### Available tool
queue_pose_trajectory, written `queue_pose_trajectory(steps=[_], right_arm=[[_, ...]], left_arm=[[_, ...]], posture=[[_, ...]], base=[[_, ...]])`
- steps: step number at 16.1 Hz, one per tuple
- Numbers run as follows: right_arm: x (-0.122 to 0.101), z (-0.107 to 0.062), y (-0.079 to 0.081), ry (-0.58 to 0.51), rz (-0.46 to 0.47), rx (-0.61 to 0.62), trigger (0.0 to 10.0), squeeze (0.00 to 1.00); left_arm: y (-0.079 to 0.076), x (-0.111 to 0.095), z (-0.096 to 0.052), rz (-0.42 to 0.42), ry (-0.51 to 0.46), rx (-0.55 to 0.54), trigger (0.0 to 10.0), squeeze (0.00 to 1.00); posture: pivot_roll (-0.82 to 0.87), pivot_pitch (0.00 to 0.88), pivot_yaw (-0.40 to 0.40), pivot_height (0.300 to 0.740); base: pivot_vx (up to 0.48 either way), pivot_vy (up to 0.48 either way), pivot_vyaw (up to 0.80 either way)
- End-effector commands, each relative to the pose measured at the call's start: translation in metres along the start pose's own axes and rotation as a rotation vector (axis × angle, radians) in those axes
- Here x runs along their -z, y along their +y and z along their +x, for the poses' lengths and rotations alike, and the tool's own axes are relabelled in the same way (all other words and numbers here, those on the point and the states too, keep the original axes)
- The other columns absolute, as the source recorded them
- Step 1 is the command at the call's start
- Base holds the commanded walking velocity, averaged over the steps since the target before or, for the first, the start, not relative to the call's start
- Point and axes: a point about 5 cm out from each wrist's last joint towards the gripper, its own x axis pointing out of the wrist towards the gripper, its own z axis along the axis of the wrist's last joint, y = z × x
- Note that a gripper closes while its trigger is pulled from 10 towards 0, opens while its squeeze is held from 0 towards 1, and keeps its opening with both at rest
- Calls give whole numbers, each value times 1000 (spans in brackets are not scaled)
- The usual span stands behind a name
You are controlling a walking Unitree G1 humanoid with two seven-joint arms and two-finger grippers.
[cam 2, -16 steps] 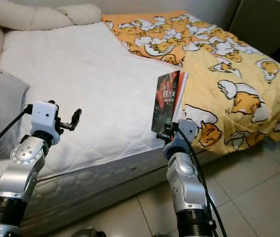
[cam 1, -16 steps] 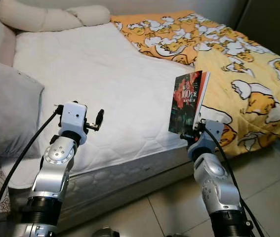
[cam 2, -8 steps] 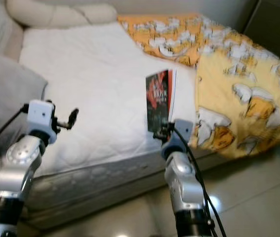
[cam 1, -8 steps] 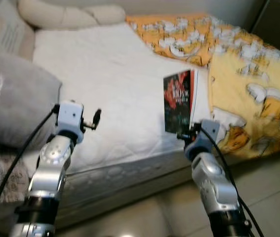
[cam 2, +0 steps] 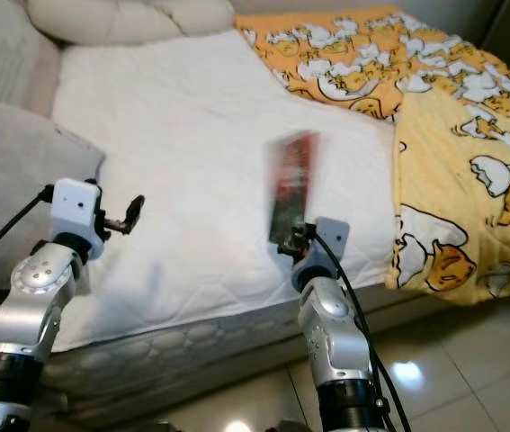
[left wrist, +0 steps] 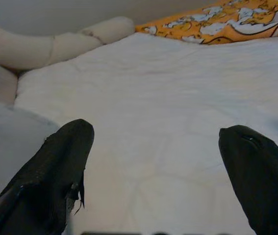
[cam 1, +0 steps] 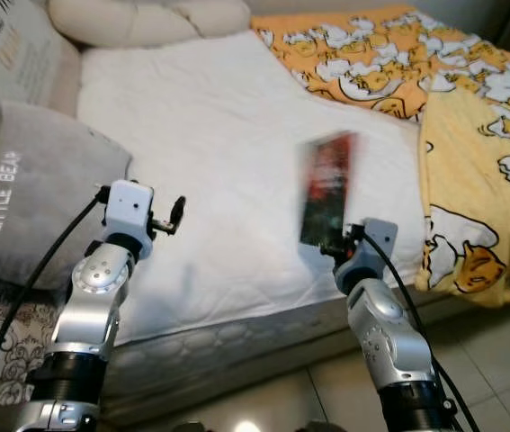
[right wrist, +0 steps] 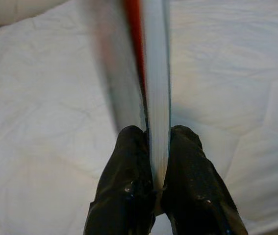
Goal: Clean up the room
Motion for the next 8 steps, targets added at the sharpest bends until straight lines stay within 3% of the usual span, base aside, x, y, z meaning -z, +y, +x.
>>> queue_pose_trajectory(steps=[1,8], right_arm=[[-13,0,-2,-59,-5,7,10000,0],[-16,1,4,-68,-52,-41,10000,0]], left_arm=[[-2,-4,2,16,-9,16,10000,451],[-3,-5,3,19,-14,29,10000,451]], posture=[[-7,0,-8,740],[-12,0,-5,740]], base=[[285,0,0],[282,0,800]])
